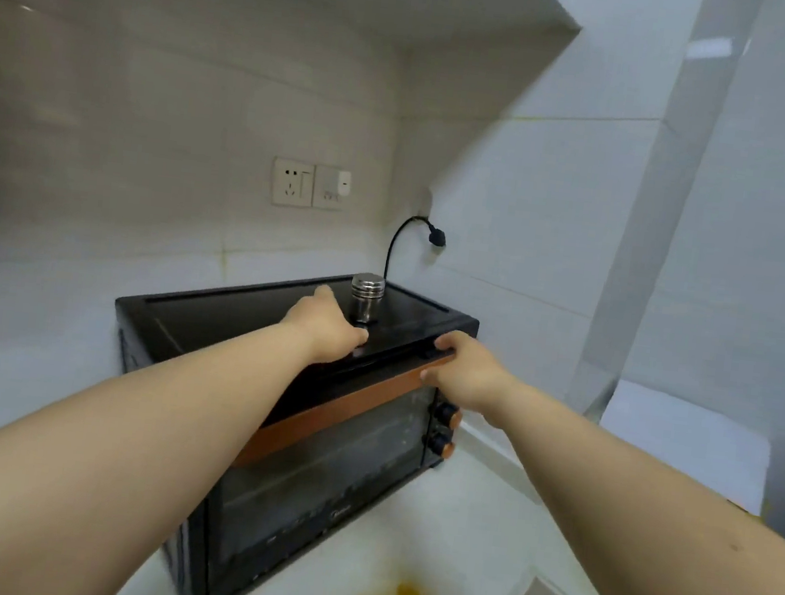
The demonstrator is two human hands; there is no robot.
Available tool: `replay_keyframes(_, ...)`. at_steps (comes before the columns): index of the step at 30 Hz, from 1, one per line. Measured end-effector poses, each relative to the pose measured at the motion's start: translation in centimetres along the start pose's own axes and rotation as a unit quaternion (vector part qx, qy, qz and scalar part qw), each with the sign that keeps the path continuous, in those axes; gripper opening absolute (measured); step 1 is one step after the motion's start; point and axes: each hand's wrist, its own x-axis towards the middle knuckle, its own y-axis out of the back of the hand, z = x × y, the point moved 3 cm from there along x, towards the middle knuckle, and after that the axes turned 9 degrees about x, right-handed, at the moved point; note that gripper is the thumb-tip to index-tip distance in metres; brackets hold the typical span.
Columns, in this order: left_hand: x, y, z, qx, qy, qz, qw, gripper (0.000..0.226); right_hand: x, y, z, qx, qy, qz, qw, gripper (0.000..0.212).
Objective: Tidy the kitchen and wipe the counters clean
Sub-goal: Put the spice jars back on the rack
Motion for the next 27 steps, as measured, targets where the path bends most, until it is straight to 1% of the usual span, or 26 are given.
replay_keyframes(4,5.8,-1.2,1.4,-0.016,0.022,0.018,0.999,0.079,6.3,0.5,0.1,0.007,0.017,0.012,1.000,0.050)
replay_keyframes(6,7.5,-1.8,1.9,-0.019,0.019,0.022,0.999,0.080,8.4,0.4,0.0,0.008,0.031,0.009,0.999,0.052)
replay_keyframes(12,12.4,-3.8,3.2,-0.033,0.026,0.039,0.998,0.084,15.1,-1.0,0.1,0.011,0.066,-0.060,0.996,0.067)
replay_keyframes(15,13.4,-4.2,3.6,-0.026,0.033,0.039,0.998,0.087,17.0,-1.5,0.4,0.018,0.080,-0.085,0.993,0.071)
replay_keyframes(21,13.9,-4.6,3.5,-0.035,0.050,0.061,0.996,0.067,19.0,-2.6,0.4,0.048,0.099,-0.144,0.983,0.078)
replay_keyframes(25,12.3,-3.8,2.8,-0.098,0.074,0.101,0.987,0.062,18.9,-3.0,0.1,0.049,0.116,-0.188,0.974,0.085)
replay_keyframes(27,11.0,-3.0,2.0,-0.137,0.086,0.110,0.981,0.061,18.0,-3.6,-0.6,0.063,0.128,-0.223,0.964,0.087)
